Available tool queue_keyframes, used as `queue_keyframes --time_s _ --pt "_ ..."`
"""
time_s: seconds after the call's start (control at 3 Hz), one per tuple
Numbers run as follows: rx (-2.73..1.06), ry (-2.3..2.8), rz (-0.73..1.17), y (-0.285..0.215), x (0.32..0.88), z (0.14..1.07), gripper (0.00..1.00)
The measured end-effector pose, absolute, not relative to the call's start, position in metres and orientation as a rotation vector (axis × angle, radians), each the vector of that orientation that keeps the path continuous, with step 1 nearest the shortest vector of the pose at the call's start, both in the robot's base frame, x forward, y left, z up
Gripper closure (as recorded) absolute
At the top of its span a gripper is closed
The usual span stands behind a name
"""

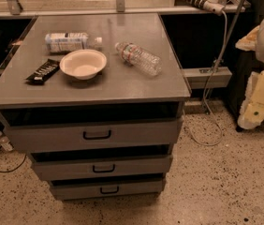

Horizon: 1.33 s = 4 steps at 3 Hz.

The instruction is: Open bottom drawer

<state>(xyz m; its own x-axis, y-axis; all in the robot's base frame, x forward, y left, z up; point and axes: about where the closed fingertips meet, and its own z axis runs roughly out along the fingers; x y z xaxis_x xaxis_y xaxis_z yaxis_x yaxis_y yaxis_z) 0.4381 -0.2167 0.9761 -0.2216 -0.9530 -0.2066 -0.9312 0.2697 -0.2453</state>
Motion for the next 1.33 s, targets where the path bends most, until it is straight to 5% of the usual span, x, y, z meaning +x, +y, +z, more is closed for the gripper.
queue_keyframes --time_s 1.33 --pt "-1.686 2.218 0.149 -0.163 0.396 0.851 0.00"
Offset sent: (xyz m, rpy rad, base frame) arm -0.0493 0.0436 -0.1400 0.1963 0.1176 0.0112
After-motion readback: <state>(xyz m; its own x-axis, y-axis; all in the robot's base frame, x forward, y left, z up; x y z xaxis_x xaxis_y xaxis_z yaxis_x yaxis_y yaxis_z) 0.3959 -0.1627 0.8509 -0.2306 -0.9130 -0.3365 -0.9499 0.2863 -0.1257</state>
